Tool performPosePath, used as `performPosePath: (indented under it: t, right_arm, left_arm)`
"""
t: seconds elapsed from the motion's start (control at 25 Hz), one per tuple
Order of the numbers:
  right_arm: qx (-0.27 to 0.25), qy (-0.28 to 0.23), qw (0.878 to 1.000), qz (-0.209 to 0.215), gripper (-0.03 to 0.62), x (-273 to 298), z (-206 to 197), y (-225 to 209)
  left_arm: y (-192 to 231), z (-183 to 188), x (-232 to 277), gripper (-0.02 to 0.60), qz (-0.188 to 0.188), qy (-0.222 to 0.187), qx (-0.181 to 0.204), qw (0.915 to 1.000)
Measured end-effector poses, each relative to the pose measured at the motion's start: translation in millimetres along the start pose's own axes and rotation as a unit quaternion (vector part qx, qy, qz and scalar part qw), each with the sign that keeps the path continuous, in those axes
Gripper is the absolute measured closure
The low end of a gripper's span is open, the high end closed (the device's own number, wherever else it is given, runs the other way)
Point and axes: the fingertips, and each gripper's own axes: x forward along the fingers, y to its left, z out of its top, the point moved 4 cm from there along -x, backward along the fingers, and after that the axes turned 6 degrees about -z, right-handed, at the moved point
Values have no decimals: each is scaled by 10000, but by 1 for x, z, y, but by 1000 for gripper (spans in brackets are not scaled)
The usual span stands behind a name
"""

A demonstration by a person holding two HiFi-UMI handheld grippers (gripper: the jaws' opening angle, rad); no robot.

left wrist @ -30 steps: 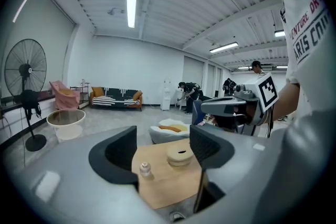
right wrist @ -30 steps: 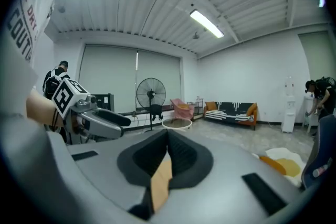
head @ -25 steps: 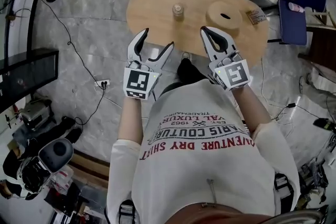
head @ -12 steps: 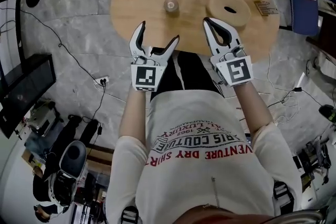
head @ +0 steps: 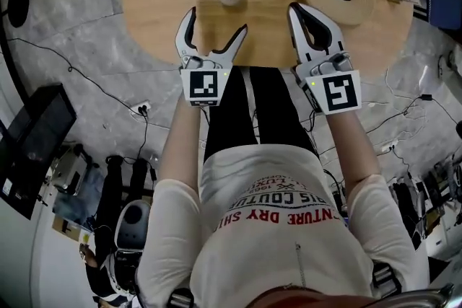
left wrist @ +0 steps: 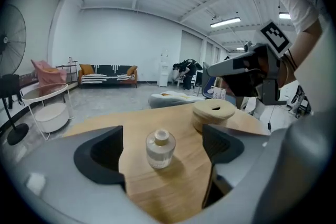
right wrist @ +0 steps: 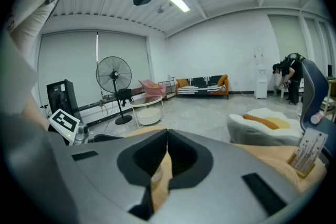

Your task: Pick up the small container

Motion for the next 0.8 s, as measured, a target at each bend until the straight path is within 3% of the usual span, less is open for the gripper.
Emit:
performPosePath:
  t: [0.32, 0.68, 0.8]
  right_arm:
    - [376, 120, 9988, -291, 586, 30, -63, -5]
    - [496, 74, 9979, -410, 586, 56, -84, -13]
    - [448, 175, 9981, -374, 586, 59, -93, -13]
  left_arm:
    - [12, -51, 59, 123, -141, 68, 50, 9999]
    - [18, -58, 102, 121, -198, -141, 465, 9986]
    - [19, -55, 111, 121, -191, -185, 388, 9989]
